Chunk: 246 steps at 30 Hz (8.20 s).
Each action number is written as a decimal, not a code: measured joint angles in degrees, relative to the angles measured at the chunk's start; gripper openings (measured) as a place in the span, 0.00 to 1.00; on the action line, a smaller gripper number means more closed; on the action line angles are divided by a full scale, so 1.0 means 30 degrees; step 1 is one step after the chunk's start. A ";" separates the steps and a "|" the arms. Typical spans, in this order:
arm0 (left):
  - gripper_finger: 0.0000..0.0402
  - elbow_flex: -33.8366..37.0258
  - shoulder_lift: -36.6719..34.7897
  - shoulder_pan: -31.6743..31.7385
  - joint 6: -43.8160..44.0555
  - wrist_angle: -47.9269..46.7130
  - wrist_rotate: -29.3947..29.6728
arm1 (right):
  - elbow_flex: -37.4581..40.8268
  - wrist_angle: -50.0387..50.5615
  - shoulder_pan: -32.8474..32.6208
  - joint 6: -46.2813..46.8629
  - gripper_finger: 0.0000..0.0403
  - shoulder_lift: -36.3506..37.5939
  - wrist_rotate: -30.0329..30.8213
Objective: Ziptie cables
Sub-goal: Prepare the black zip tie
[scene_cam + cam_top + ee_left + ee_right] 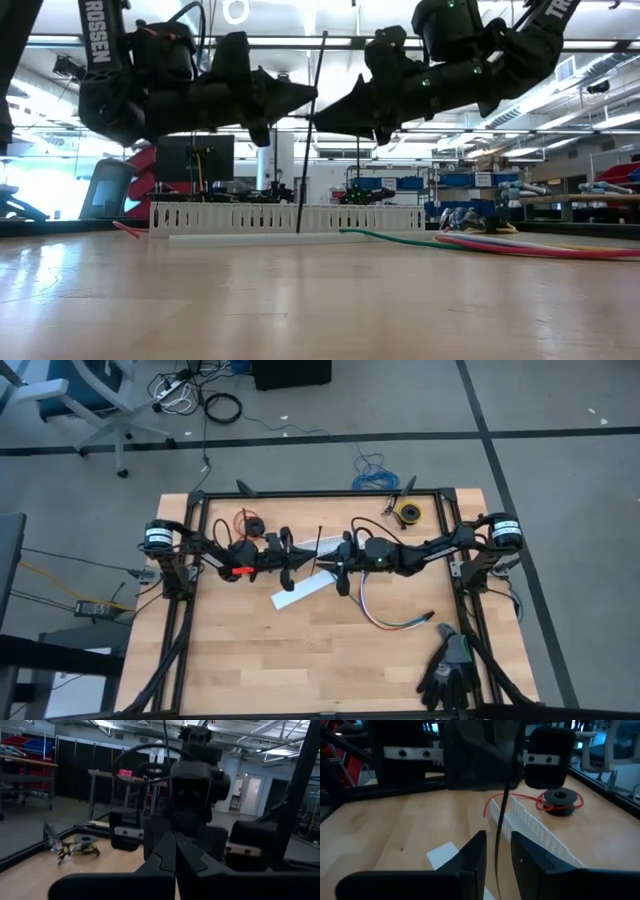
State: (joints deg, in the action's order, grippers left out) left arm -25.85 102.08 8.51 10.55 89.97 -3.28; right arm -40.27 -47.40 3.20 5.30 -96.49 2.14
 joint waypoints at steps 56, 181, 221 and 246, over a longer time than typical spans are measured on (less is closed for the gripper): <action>0.23 -0.2642 0.0007 0.0739 0.0102 -0.3477 -0.1777 | -0.0007 0.0629 0.0003 0.0188 0.00 0.0022 -0.1327; 0.00 -0.4879 -0.0984 0.2639 1.3671 -0.7618 -0.4030 | -0.0007 0.4381 -0.2781 -3.2429 0.10 0.2215 0.7241; 0.00 -0.6322 -0.0976 0.3257 1.3179 -1.3405 -0.4964 | -0.0015 0.5040 -0.3181 -3.2300 0.06 0.2200 1.0216; 0.00 -0.6314 -0.0983 0.3147 1.3515 -1.3406 -0.4993 | -0.0015 0.4033 -0.3153 -3.5549 0.05 0.2200 0.9995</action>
State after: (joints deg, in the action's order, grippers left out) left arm -44.80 99.13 17.96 51.09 49.76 -18.26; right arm -40.32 -35.31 -6.26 -101.34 -89.89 32.12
